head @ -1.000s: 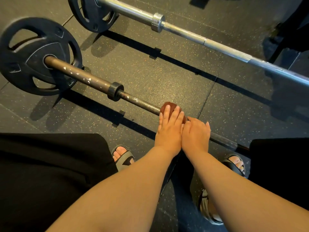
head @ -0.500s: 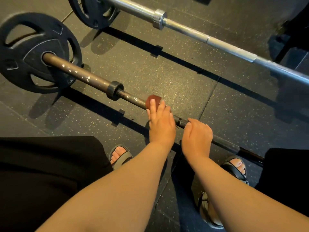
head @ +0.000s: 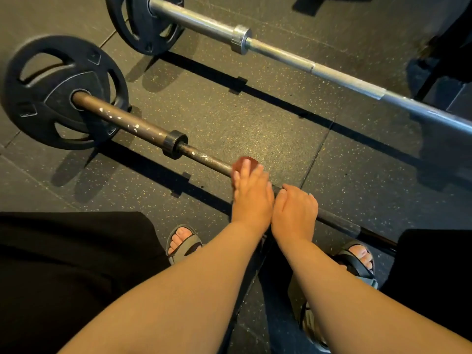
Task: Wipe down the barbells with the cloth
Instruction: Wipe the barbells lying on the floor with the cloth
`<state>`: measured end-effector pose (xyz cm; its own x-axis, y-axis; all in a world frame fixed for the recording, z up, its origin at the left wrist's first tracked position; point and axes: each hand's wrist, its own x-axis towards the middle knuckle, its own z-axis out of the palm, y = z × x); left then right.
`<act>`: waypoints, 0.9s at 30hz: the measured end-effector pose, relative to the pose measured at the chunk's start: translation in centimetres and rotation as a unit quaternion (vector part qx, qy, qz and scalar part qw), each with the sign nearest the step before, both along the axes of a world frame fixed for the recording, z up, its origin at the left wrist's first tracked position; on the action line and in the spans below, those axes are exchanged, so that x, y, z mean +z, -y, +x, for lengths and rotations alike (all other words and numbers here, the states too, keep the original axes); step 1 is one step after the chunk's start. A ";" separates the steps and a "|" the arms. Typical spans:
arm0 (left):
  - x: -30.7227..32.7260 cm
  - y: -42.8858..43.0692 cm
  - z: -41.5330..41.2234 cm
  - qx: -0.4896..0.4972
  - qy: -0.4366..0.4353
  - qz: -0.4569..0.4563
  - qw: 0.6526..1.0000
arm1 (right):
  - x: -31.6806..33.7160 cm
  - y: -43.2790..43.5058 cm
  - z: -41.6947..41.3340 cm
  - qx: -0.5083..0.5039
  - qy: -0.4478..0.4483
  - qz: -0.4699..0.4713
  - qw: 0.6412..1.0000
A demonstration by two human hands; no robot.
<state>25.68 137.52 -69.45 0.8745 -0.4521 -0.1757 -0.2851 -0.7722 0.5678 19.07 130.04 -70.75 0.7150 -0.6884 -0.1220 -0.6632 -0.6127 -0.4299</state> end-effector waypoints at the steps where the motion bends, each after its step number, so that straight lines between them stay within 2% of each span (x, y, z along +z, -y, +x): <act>1: 0.1 0.0 -0.5 -0.030 -0.008 -0.002 1.000 | 0.1 0.0 0.1 -0.004 -0.003 0.006 1.000; 4: 0.7 -1.1 0.3 -0.084 -0.009 0.012 0.996 | 1.0 -0.7 0.7 -0.041 -0.007 0.024 0.999; 7: 1.6 -3.1 2.0 -0.042 -0.013 0.030 0.999 | 1.8 -1.9 1.4 -0.086 0.006 0.063 0.994; 10: 1.8 -3.0 2.5 0.023 -0.025 0.012 0.999 | 1.7 -2.2 1.7 -0.074 0.006 0.073 0.995; 14: 1.4 -1.8 1.8 -0.011 -0.039 -0.022 0.999 | 1.2 -1.7 1.5 -0.040 -0.002 0.048 0.998; 19: -0.4 -5.5 4.8 -0.078 0.048 -0.044 0.995 | 1.0 -2.2 1.9 -0.046 0.026 0.013 0.999; 21: -1.1 -6.5 6.7 -0.014 0.077 -0.066 0.995 | 1.0 -2.1 2.9 -0.054 0.029 0.024 0.998; 24: -1.5 -6.2 8.0 0.101 0.058 -0.107 0.987 | 0.9 -1.7 5.2 -0.044 0.022 0.031 0.998; 27: -2.0 -4.9 6.7 0.070 0.074 -0.097 0.990 | 0.6 -1.6 7.5 0.019 0.005 0.023 1.000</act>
<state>32.36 142.44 -71.49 0.9407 -0.3371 0.0379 -0.2745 -0.6910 0.6687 26.58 131.60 -70.19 0.7420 -0.6545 -0.1450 -0.6350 -0.6170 -0.4649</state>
